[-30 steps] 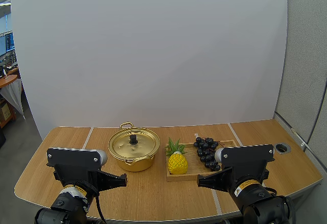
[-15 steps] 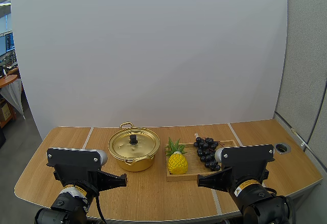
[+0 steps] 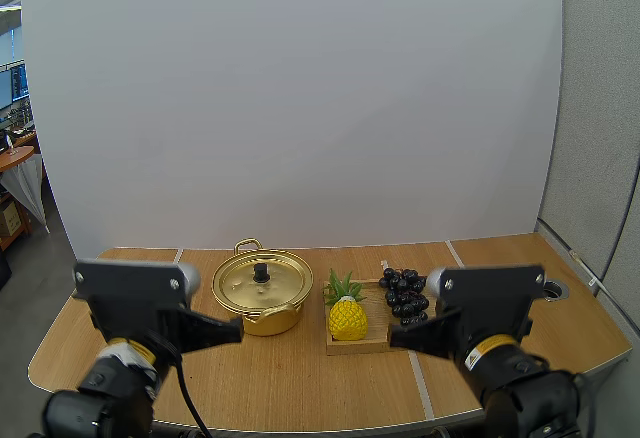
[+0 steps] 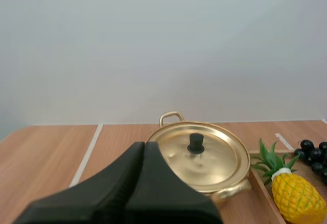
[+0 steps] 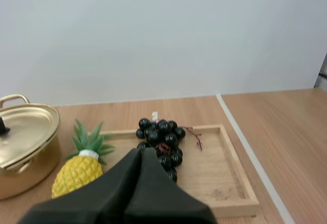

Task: Open the pot, put the pineapple inside, and close it

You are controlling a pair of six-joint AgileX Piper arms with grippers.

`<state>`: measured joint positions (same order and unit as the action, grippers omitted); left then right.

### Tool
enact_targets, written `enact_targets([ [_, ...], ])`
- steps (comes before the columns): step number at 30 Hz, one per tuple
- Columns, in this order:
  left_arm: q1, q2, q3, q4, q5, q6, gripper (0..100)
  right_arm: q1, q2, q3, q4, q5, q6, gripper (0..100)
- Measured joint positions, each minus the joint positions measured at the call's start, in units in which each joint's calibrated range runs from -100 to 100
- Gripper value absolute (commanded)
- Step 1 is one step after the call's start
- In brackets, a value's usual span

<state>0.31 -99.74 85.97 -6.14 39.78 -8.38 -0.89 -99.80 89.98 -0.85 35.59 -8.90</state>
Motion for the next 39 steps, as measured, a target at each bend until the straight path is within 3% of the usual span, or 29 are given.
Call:
enact_targets([
  [7, 0.00, -0.12, -10.45, 0.00, 2.73, 4.90, 0, 0.00, -0.04, -11.43, 0.11, 1.21, -1.34, 0],
  [16, 0.00, -0.26, -21.62, 0.00, 15.75, 2.84, 0, 0.00, -0.19, -26.12, 0.48, 18.21, -2.68, 0],
  [27, 0.00, 11.93, -27.37, 0.00, 24.78, 0.90, 0, 0.00, 5.52, -28.53, 1.38, 31.97, -3.51, 0],
  [36, 0.00, 24.21, -29.88, 0.00, 26.01, 0.90, 0, 0.00, 19.35, -28.94, 1.75, 35.63, -3.70, 0],
  [39, 0.00, 28.25, -30.81, 0.00, 26.34, 1.00, 7, 0.00, 23.41, -29.08, 2.12, 35.44, -4.14, 0],
])
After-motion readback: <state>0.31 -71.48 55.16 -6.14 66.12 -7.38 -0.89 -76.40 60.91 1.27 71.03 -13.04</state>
